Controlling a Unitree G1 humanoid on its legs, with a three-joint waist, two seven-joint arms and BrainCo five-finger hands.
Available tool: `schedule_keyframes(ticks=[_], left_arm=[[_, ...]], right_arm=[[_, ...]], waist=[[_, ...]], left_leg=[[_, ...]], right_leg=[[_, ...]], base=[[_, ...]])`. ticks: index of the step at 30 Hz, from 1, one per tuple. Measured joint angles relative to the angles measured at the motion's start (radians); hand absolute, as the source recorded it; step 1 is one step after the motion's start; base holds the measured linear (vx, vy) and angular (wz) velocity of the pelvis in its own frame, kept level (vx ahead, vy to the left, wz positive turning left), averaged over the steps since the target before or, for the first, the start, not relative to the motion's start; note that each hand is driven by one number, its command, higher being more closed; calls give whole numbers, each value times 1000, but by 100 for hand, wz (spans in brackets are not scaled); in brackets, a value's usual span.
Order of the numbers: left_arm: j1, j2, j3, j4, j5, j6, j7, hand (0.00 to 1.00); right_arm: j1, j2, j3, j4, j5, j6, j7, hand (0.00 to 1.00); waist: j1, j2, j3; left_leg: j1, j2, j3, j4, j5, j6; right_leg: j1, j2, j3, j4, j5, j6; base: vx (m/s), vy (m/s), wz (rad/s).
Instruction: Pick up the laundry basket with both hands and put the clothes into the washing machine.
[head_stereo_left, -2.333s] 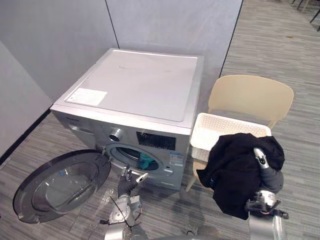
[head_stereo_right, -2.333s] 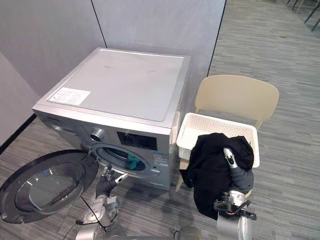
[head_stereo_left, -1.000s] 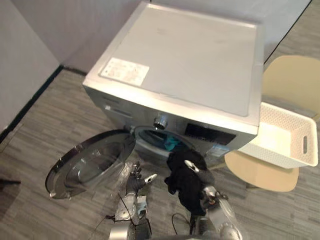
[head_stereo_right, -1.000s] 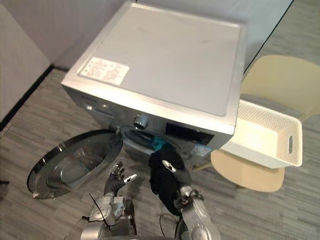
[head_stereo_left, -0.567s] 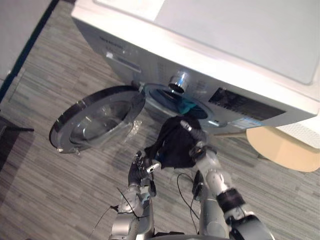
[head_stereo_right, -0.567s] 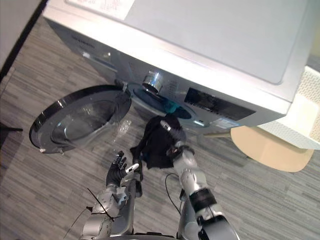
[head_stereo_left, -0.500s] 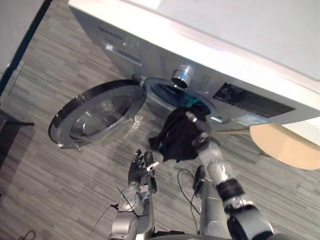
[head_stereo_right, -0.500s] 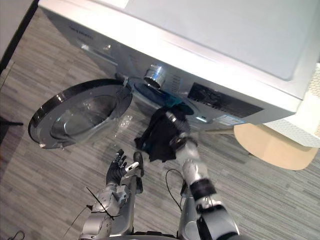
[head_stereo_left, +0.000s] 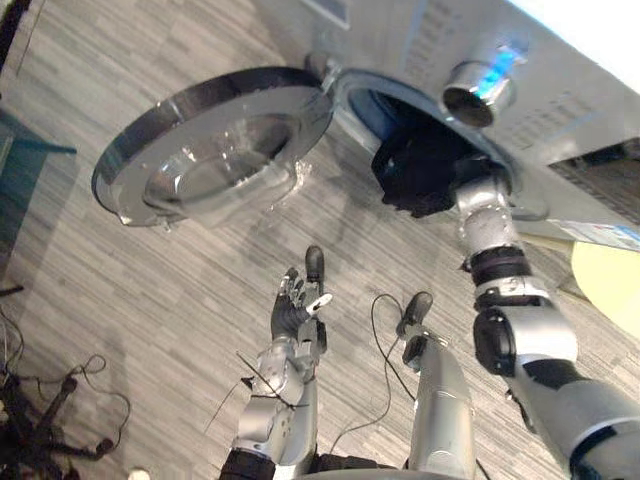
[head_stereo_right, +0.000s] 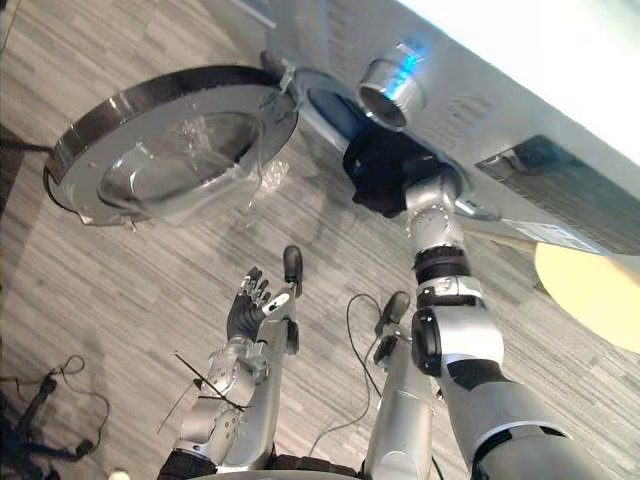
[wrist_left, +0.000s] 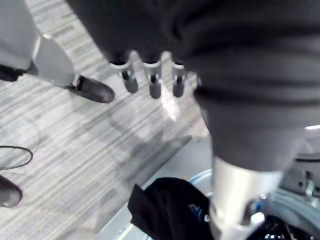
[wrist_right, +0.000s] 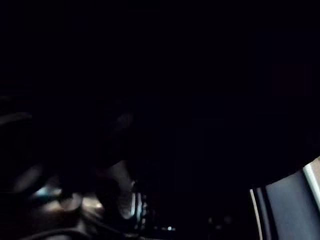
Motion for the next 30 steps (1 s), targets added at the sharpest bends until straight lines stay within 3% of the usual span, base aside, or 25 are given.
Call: schedule_keyframes(ticks=[4, 7, 10, 12, 13, 16, 20, 24, 28, 29, 30], left_arm=[[-6, 0, -13, -1, 0, -6, 6, 0], [-14, 0, -39, -20, -18, -9, 17, 0], [-16, 0, -50, -54, -21, -16, 20, 0], [-10, 0, -63, -71, -42, -24, 23, 0], [-10, 0, -61, -85, -55, -25, 38, 0], [-10, -1, -62, -93, -80, -29, 55, 0], [-10, -1, -61, -135, -86, -38, 67, 0], [-10, 0, -63, -185, -86, -38, 83, 0], [-4, 0, -65, -270, -86, -41, 84, 0], [-3, 0, -65, -288, -86, -44, 84, 0], [-3, 0, -64, -288, -86, -46, 84, 0]], right_arm=[[-64, -28, -1, 11, 33, -9, -16, 100], [-143, -116, -1, 15, 80, -40, -43, 100], [-203, -244, 27, 15, 165, -31, -78, 100], [-261, -366, 87, 14, 189, -27, -77, 100], [-270, -426, 125, -1, 199, -41, -79, 100], [-272, -508, 189, 2, 264, -42, -80, 100], [-304, -554, 342, 15, 307, -42, -83, 100], [-341, -562, 503, 22, 342, -42, -95, 100], [-354, -558, 565, 22, 362, -54, -124, 100], [-354, -555, 565, 24, 362, -76, -129, 0], [-355, -555, 565, 30, 362, -92, -136, 0]], waist=[[-1, 11, 3], [5, 27, 11], [24, 31, 11], [42, 47, 18], [35, 54, 26], [35, 52, 26], [31, 48, 29], [24, 44, 32], [9, 44, 32], [6, 44, 32], [5, 44, 32]], left_leg=[[-48, -2, -24, -27, 18, -2], [-127, -5, -38, -30, 18, -2], [-195, -12, 10, -29, -15, -24], [-235, -9, 15, 17, 37, 34], [-254, -13, 22, 7, 54, 44], [-276, -21, 35, 7, 73, 63], [-281, -17, 63, 7, 80, 73], [-281, 5, 66, 9, 87, 81], [-281, 7, 61, 9, 87, 81], [-281, 3, 61, 7, 88, 81], [-277, 2, 64, -3, 89, 83]], right_leg=[[-51, -1, -17, 10, 7, 11], [-119, -16, -45, 33, 14, 23], [-169, -49, -56, 2, 32, 43], [-207, -49, -50, 8, 54, 84], [-217, -51, -56, -6, 83, 57], [-213, -49, -63, -67, 135, 46], [-205, -37, -59, -121, 176, 54], [-192, -10, -67, -161, 203, 39], [-179, -3, -72, -191, 220, 39], [-174, -3, -73, -203, 227, 42], [-170, -3, -73, -215, 231, 45]], base=[[-65, -17, 9], [-97, 0, 26], [-83, 42, 31], [11, 51, 9], [32, 63, 7], [28, 79, 3], [17, 37, -19], [30, 10, -16], [66, 10, -2], [67, 33, 1], [89, 46, 1]])
